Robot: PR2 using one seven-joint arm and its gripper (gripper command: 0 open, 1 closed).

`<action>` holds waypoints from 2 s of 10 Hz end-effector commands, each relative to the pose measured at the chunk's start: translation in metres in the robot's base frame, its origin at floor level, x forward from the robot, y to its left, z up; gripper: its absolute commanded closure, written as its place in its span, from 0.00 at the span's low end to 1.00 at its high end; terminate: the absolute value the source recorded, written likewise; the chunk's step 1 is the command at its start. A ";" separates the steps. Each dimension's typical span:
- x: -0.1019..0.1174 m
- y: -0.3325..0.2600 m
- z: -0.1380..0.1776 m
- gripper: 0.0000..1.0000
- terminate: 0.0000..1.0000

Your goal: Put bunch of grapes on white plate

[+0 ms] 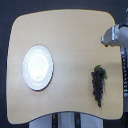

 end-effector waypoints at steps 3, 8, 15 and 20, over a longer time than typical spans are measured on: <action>0.006 -0.013 -0.007 0.00 0.00; -0.035 -0.017 -0.036 0.00 0.00; -0.088 0.036 -0.094 0.00 0.00; -0.077 0.063 -0.146 0.00 0.00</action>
